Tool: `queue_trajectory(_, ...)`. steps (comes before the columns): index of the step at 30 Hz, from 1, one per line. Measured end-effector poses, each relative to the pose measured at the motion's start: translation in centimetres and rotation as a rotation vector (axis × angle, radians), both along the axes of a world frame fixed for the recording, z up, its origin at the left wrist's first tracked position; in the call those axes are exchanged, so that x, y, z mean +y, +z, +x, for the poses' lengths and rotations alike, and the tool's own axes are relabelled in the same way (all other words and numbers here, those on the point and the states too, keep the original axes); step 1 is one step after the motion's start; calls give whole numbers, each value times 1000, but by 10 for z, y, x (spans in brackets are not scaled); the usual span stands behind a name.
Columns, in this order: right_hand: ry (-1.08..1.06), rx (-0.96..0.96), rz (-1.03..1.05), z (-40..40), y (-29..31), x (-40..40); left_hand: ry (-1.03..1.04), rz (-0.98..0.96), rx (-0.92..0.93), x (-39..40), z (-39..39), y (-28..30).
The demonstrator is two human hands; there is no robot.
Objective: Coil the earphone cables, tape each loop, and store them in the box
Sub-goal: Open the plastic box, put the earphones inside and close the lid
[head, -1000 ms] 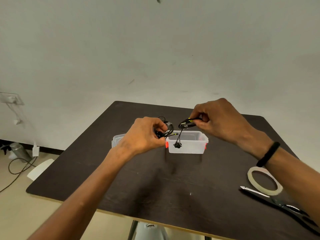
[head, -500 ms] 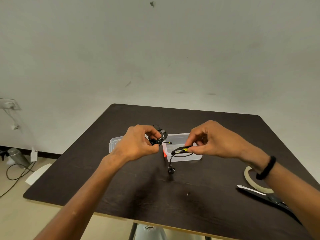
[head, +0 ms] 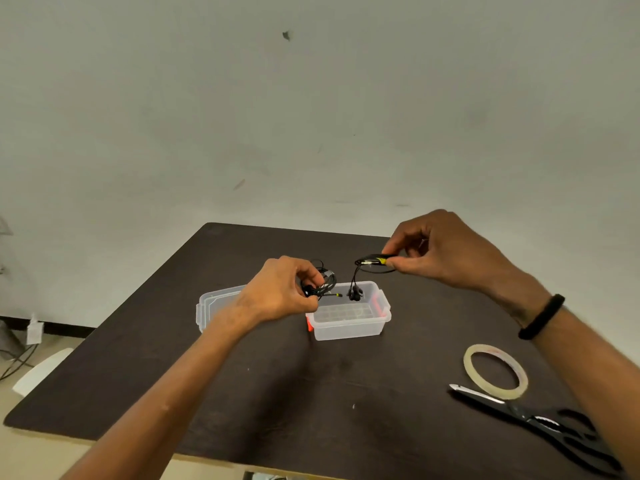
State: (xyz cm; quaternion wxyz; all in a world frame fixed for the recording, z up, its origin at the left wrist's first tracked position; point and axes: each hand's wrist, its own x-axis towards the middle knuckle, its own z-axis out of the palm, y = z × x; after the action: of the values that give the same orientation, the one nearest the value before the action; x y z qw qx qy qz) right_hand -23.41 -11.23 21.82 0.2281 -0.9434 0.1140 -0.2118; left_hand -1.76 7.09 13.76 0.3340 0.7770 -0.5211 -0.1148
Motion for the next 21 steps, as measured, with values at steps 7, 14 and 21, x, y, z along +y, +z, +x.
queue_trajectory(7, -143, 118, -171, 29, -44, 0, -117, 179, -149, -34, 3, -16)
queue_trajectory(14, -225, 238, -234, 43, -87, -6, -195, 354, -137, -60, 10, -30)
queue_trajectory(21, -187, 347, -152, 54, -105, -13, -257, 563, -118, -71, 20, -29)
